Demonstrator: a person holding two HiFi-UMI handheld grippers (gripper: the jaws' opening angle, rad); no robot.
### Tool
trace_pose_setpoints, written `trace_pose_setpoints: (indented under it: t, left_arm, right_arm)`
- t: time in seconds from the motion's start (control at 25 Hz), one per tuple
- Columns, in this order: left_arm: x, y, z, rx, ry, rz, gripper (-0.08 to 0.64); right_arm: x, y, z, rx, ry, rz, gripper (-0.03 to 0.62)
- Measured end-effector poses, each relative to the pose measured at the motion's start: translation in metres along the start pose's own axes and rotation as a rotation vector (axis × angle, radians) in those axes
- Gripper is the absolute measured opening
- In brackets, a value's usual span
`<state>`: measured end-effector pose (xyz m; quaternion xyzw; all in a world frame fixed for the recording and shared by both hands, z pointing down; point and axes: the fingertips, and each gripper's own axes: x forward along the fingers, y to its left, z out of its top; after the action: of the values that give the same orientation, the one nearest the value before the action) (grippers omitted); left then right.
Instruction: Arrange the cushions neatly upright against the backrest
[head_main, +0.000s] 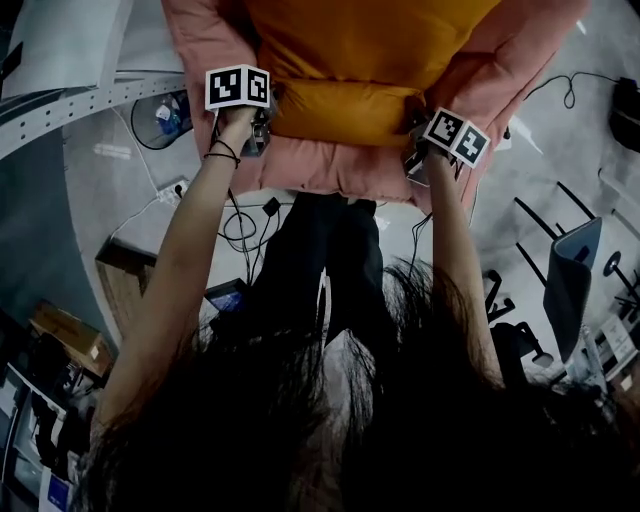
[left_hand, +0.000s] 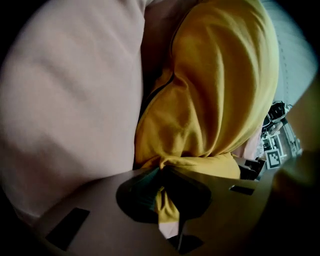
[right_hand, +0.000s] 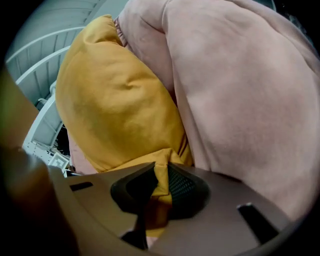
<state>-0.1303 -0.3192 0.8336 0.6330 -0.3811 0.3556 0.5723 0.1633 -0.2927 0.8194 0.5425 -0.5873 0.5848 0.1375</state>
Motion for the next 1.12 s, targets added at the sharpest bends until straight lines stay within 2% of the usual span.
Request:
trace_pose_setpoints:
  t: [0.2,0.44,0.68,0.76,0.8,0.96,1.12]
  left_arm:
    - [0.004,0.002,0.003,0.009,-0.015,0.042,0.040]
    - [0.000,0.000,0.002,0.017,-0.023,-0.019,0.040]
    - [-0.018,-0.005,-0.001,0.046,-0.064,-0.040,0.040]
    - [-0.028,-0.008,-0.003,0.055,-0.080,-0.054,0.042]
    - [-0.035,-0.008,-0.005,0.057,-0.097,-0.056,0.048]
    - [-0.065,-0.010,-0.006,0.022,-0.261,-0.053,0.123]
    - [-0.096,-0.033,-0.021,-0.010,-0.353,-0.094,0.132]
  right_arm:
    - [0.003,0.002,0.002,-0.005,0.002,-0.013,0.061]
    - [-0.009,0.008,0.002,-0.093,0.012,0.002,0.066]
    - [-0.030,0.014,0.003,-0.166,-0.006,0.031,0.135]
    - [-0.040,0.020,0.009,-0.176,-0.037,0.059,0.195]
    - [-0.045,0.025,0.015,-0.185,-0.063,0.078,0.224]
    - [-0.076,0.045,0.036,-0.265,-0.153,0.118,0.225]
    - [-0.119,0.068,0.033,-0.314,-0.214,0.186,0.224]
